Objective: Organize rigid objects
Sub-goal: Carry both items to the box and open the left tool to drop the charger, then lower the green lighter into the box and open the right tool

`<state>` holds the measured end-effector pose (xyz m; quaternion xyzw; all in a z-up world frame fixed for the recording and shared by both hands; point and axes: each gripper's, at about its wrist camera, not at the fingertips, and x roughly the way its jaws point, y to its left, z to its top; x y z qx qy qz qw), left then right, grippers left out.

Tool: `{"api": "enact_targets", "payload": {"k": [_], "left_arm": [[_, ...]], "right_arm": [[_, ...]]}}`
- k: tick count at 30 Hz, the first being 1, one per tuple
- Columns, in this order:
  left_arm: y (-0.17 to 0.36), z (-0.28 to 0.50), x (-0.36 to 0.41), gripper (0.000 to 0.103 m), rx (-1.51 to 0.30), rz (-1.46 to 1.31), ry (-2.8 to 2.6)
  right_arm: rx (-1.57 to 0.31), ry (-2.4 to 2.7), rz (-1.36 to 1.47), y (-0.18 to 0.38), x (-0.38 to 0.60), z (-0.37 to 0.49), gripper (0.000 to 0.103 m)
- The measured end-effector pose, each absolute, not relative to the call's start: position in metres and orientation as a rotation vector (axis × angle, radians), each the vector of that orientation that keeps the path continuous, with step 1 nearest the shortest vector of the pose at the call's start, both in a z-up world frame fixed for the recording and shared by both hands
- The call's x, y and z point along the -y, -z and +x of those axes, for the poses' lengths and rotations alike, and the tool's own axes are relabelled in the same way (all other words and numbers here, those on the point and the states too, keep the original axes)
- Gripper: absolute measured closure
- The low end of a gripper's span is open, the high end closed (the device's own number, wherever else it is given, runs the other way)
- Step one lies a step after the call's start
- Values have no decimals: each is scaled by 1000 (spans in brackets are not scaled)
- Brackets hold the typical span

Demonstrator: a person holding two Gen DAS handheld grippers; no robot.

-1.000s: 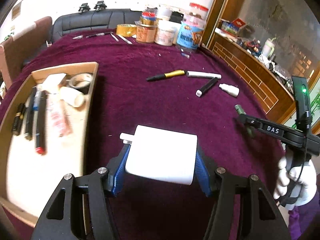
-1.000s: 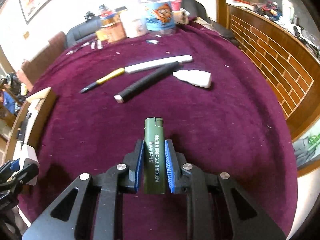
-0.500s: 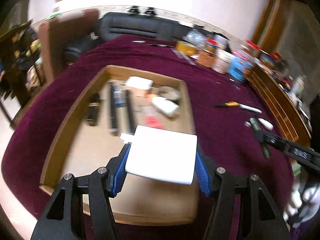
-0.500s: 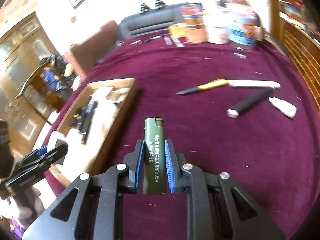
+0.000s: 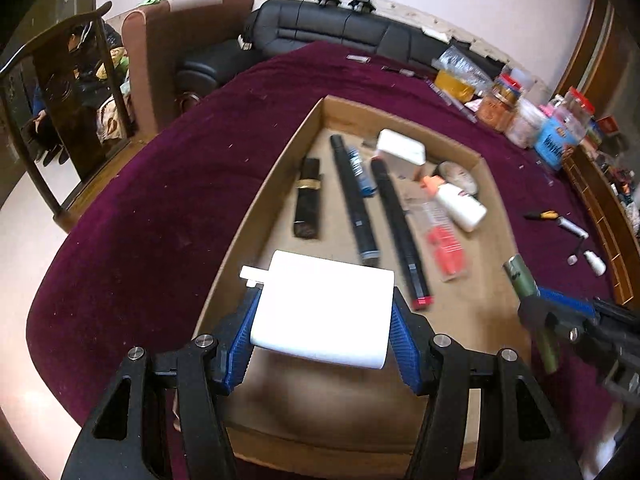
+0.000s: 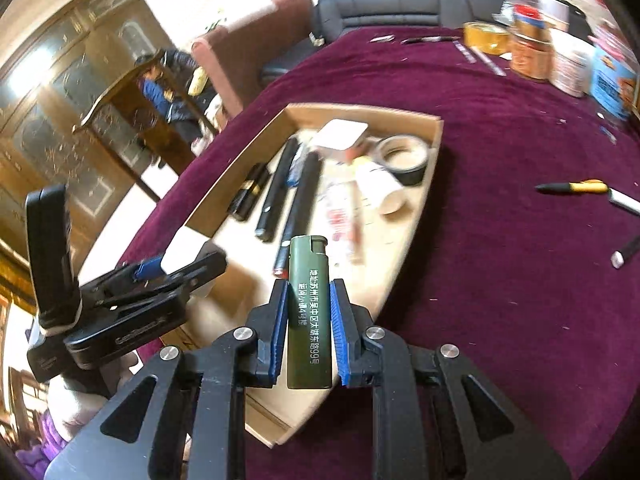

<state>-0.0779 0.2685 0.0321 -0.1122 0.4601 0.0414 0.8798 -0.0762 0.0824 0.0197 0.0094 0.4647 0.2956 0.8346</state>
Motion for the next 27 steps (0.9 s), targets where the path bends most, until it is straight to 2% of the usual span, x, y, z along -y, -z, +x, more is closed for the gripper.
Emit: {"api": "enact_targets", "payload": {"k": [10, 17, 19, 21, 27], "left_arm": [[-24, -72, -271, 48, -1020, -209, -56], [-61, -94, -295, 46, -885, -277, -38], [-71, -100, -304, 40, -843, -309, -44], [-78, -105, -313, 39, -807, -328, -67], [-80, -113, -316, 36, -797, -289, -139]], "right_arm": [[-1064, -649, -54, 7, -121, -76, 85], [-1072, -654, -91, 13, -139, -73, 85], [-1083, -664, -98, 15, -145, -73, 85], [-1083, -671, -119, 17, -153, -74, 85], [-1034, -634, -141, 8, -155, -82, 82]]}}
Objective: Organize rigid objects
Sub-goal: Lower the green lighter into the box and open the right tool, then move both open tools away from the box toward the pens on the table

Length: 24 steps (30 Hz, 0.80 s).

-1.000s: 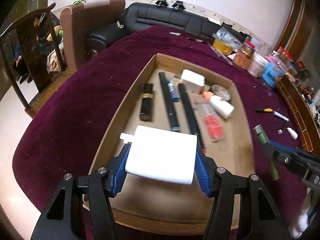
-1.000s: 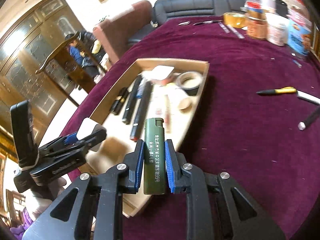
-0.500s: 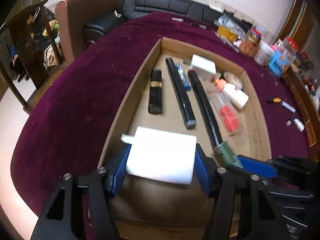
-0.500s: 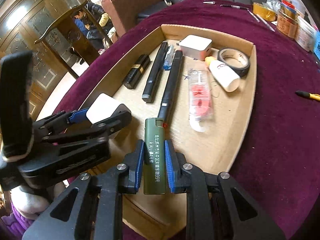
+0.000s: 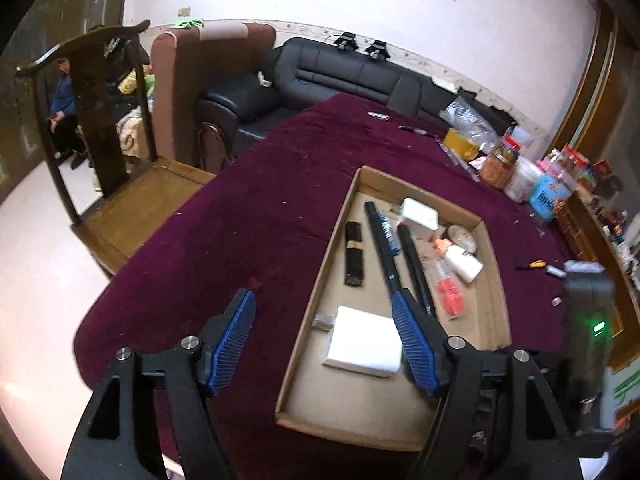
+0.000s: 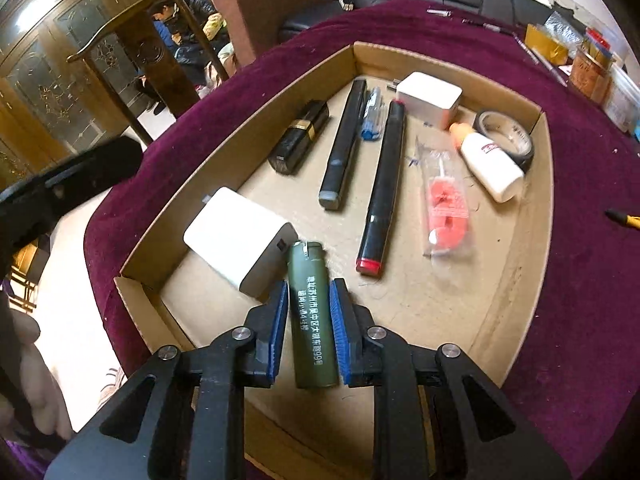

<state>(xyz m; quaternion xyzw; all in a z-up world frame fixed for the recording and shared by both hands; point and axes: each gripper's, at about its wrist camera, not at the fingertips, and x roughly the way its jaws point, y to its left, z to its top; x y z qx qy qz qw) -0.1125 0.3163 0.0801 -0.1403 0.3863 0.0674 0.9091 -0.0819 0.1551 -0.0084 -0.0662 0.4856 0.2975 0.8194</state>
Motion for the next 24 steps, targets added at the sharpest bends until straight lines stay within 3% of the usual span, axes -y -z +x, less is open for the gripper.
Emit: {"api": "enact_targets", "payload": {"k": [6, 10, 24], "left_arm": [[-88, -123, -295, 36, -759, -202, -180], [-98, -130, -279, 36, -734, -153, -194], [-125, -154, -212, 35, -676, 4, -219]], "right_arm": [[-929, -590, -68, -12, -127, -98, 77], [-847, -531, -2, -25, -103, -111, 49], [-775, -420, 190, -26, -27, -137, 48]]}}
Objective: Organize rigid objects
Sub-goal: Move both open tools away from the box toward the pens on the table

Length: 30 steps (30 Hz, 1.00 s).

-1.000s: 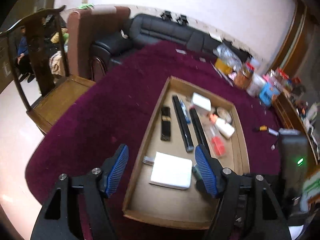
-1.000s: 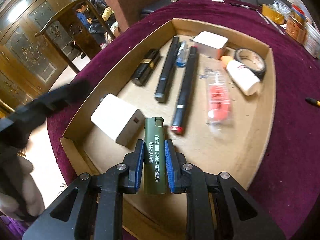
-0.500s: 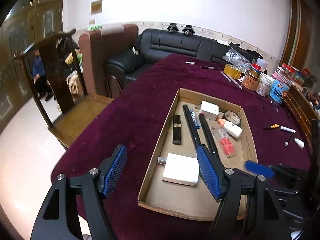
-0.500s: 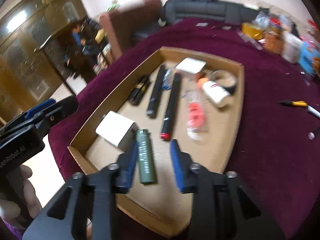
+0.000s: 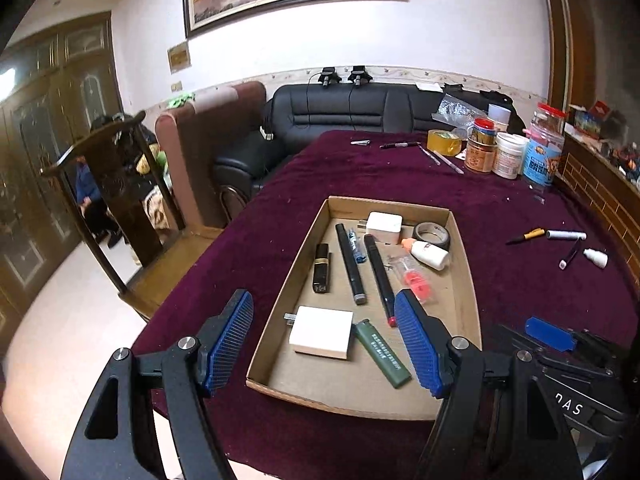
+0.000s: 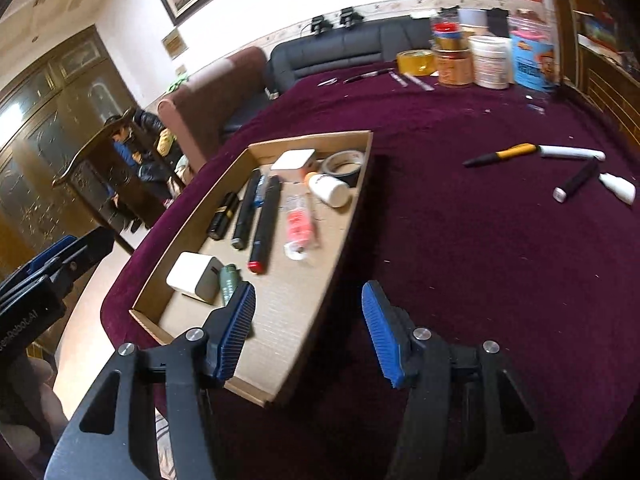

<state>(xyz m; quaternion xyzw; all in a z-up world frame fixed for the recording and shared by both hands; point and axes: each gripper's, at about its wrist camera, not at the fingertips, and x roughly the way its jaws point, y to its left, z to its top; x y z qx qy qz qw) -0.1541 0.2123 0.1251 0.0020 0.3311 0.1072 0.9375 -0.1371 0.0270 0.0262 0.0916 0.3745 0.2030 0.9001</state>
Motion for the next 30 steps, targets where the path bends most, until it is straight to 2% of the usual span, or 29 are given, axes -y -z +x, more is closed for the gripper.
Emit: {"api": "enact_targets", "payload": {"k": [15, 30], "left_arm": [[-129, -150, -174, 34, -688, 86, -207], [-117, -141, -189, 34, -735, -44, -124]], "right_arm": [[-784, -386, 293, -12, 16, -135, 47], [-788, -289, 270, -2, 27, -128, 47]]}}
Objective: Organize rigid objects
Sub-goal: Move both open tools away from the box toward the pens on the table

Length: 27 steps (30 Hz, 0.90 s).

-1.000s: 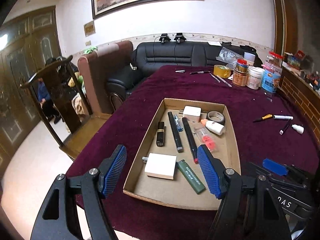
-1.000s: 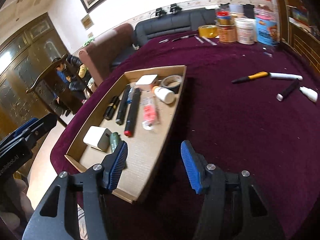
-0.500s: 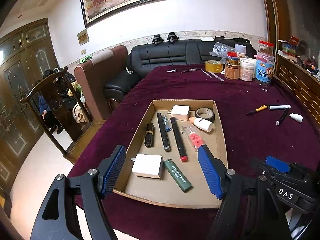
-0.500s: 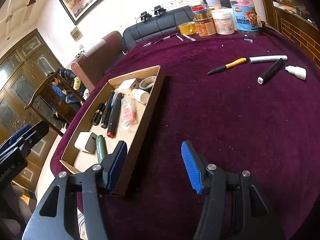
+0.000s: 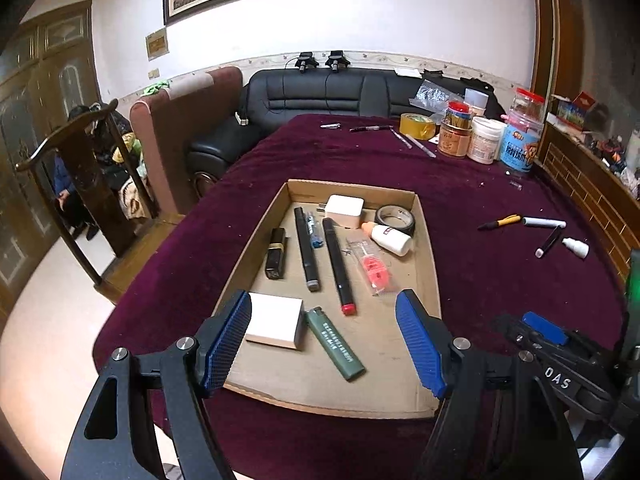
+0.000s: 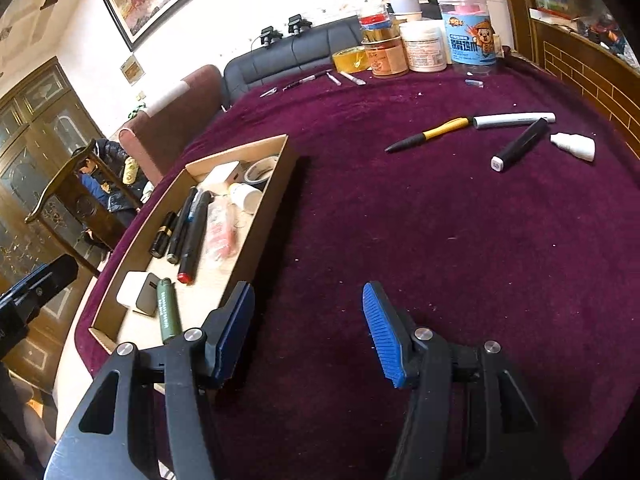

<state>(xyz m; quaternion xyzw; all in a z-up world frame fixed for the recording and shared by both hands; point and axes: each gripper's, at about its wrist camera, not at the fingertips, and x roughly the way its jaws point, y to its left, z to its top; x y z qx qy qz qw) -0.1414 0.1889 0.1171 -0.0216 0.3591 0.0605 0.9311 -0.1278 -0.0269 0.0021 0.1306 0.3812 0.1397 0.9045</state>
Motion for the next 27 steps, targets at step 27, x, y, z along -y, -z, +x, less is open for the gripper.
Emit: {"api": "enact_targets", "payload": {"k": [27], "left_arm": [[-118, -133, -112, 34, -748, 15, 123]], "right_arm": [[-601, 299, 393, -48, 301, -255, 47]]}}
